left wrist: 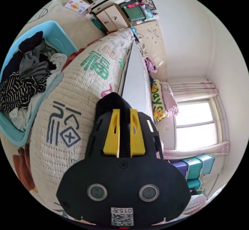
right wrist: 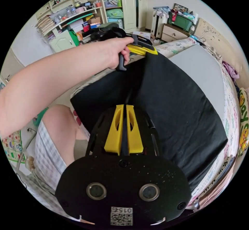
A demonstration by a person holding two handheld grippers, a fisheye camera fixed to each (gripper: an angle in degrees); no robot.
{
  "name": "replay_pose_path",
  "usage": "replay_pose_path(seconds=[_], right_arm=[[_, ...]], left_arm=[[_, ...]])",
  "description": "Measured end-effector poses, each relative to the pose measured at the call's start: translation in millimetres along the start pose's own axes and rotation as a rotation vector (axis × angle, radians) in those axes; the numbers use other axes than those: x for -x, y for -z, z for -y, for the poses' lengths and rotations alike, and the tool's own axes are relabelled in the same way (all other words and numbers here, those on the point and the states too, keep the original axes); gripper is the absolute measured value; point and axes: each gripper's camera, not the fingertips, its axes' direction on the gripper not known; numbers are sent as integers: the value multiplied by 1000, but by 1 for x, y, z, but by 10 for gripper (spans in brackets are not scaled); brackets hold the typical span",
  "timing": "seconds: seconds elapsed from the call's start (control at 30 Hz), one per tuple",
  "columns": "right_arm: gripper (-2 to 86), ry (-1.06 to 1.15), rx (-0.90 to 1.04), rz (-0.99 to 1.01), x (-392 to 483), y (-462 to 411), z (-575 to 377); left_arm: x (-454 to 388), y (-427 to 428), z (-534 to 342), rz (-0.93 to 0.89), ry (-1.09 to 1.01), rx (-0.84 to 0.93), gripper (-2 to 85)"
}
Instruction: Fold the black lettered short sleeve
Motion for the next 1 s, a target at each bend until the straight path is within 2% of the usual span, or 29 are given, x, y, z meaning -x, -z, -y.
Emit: replay_pose_path(seconds=[0.17, 0.27, 0.37, 0.47, 0.53, 0.63, 0.7, 0.83, 0.93, 1.0], right_arm=[[1, 31, -174, 64, 1, 51, -17], [-3, -7, -196, 167, -13, 53, -23], [-4, -12, -147, 205, -19, 28, -26], [-5, -6, -64, 157, -9, -5, -31], [-6, -1, -52, 122, -1, -10, -38], [-6, 28, -11, 212, 11, -19, -55], [-6, 12, 11, 194, 15, -29, -71], [-5, 14, -95, 254, 12, -10, -124], [-2, -46, -171, 237, -6, 12, -177], [1, -103, -223, 193, -22, 26, -214]], left_arm=[[-32, -5, 18, 151, -140, 79, 2], [-45, -3, 18, 163, -192, 96, 0], [-46, -8, 12, 259, -212, 131, 0], [-44, -19, 0, 355, -227, 165, 2], [-46, -19, -8, 371, -242, 151, 3], [-55, -12, -21, 399, -248, 121, 2], [-61, 0, -36, 427, -236, 107, -2], [-77, 38, -79, 444, -253, 32, -3], [-104, 80, -143, 397, -353, -84, 12], [-133, 113, -212, 353, -418, -197, 61]])
